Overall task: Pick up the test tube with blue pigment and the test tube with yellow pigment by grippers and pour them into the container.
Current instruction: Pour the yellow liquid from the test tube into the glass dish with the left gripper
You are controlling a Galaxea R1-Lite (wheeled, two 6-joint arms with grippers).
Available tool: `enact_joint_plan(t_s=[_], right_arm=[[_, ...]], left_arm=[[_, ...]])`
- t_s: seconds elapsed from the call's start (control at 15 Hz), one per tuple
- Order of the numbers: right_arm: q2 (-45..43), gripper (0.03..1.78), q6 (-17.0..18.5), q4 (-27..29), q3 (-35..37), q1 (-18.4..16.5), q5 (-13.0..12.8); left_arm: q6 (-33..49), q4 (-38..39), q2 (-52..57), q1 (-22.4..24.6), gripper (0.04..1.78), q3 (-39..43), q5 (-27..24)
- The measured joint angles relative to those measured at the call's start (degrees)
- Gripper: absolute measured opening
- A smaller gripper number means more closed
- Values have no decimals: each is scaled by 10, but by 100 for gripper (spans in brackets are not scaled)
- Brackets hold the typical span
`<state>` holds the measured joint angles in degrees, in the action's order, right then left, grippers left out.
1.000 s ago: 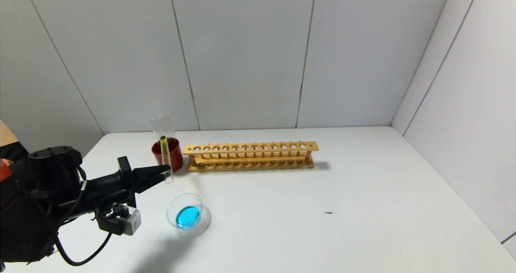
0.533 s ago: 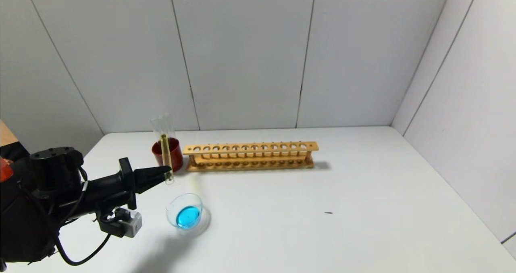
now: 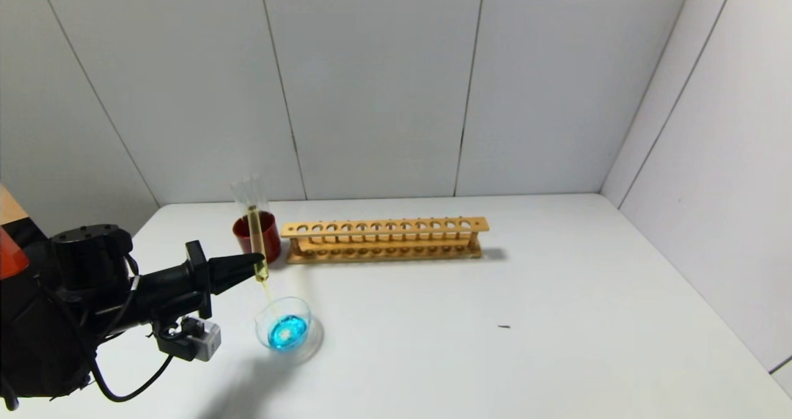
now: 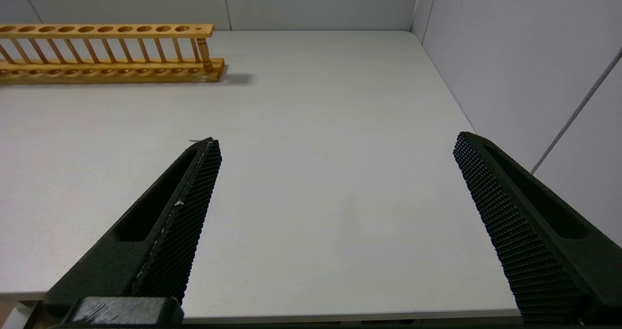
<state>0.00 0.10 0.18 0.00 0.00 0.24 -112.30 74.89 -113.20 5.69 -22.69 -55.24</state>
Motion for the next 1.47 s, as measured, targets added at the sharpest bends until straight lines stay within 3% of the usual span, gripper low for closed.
enact_joint_plan(t_s=[1.47], right_arm=[[0,175,0,0,0,0,0]], left_arm=[[-112,1,-2,-2,30,6,-7]])
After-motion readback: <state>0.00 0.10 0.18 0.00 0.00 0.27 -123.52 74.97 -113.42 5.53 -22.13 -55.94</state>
